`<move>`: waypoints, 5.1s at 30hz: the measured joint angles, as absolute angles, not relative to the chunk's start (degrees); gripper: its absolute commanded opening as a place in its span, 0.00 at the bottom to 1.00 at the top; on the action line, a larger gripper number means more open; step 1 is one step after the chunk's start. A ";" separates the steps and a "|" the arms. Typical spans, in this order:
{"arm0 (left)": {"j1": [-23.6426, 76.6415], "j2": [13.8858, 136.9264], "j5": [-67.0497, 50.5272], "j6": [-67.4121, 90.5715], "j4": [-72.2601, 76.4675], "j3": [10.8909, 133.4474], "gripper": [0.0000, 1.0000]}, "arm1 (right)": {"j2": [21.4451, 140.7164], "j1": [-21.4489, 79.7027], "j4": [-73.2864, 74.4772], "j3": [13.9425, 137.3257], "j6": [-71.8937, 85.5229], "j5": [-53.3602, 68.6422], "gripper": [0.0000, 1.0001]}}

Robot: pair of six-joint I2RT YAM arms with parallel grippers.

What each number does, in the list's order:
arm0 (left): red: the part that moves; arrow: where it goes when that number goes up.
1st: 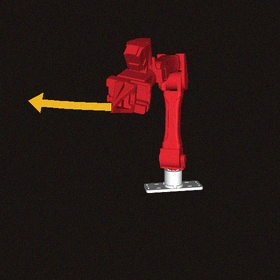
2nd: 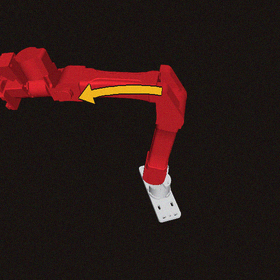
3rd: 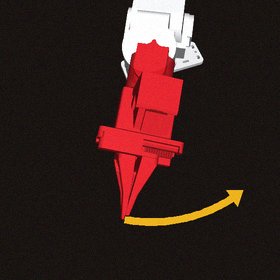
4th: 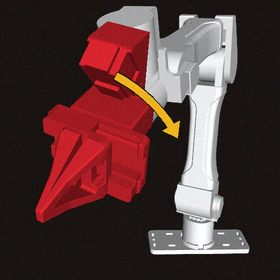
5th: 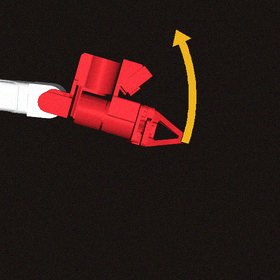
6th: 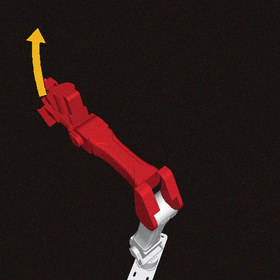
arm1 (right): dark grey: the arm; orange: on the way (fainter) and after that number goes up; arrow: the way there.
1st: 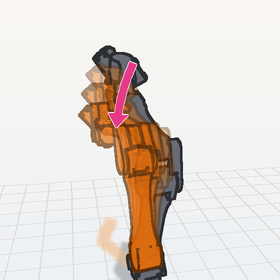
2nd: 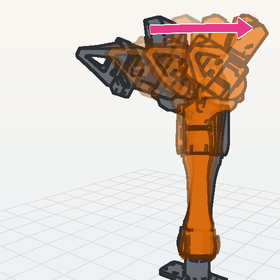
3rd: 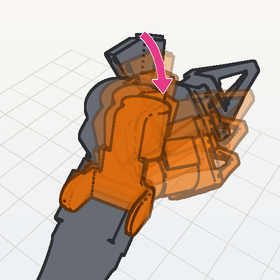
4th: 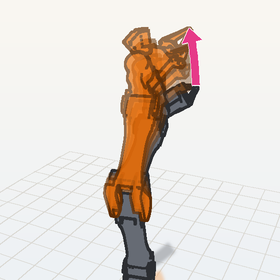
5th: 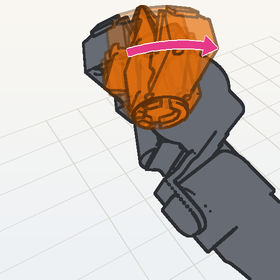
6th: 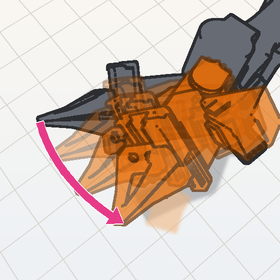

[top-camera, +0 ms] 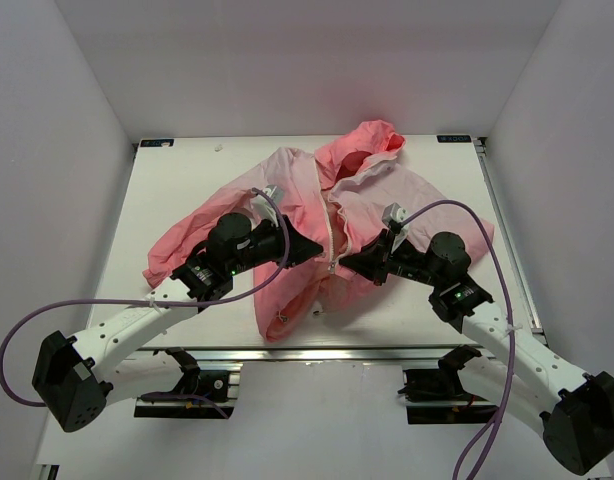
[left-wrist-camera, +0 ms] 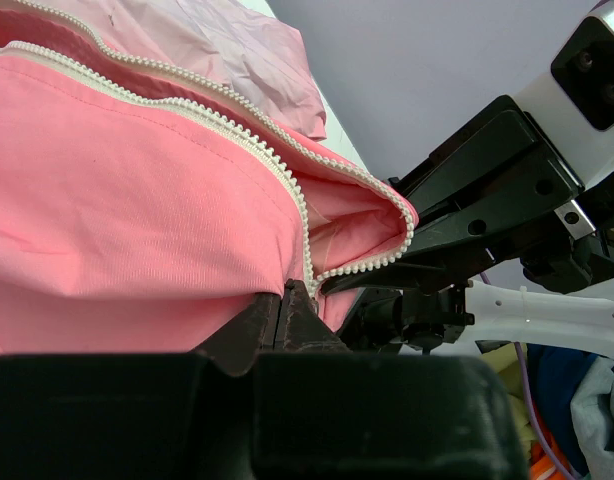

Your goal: Zip up the jacket

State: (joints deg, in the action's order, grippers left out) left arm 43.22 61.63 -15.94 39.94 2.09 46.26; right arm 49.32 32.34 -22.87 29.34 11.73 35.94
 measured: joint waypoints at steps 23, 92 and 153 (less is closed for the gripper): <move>43.18 63.16 -17.47 39.88 3.20 46.26 0.00 | 47.33 32.34 -26.13 28.23 13.13 31.64 0.00; 42.89 68.23 -24.97 35.75 3.01 47.24 0.05 | 51.64 32.34 -16.03 32.60 17.32 32.73 0.00; 43.40 71.55 -32.12 28.73 -19.70 45.21 0.96 | 41.25 34.92 27.18 21.63 41.08 9.78 0.60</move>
State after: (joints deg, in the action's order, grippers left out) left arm 43.40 71.55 -32.12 28.73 -19.70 45.21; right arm 41.25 34.92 27.18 21.63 41.08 9.78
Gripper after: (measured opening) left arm 0.953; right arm 0.595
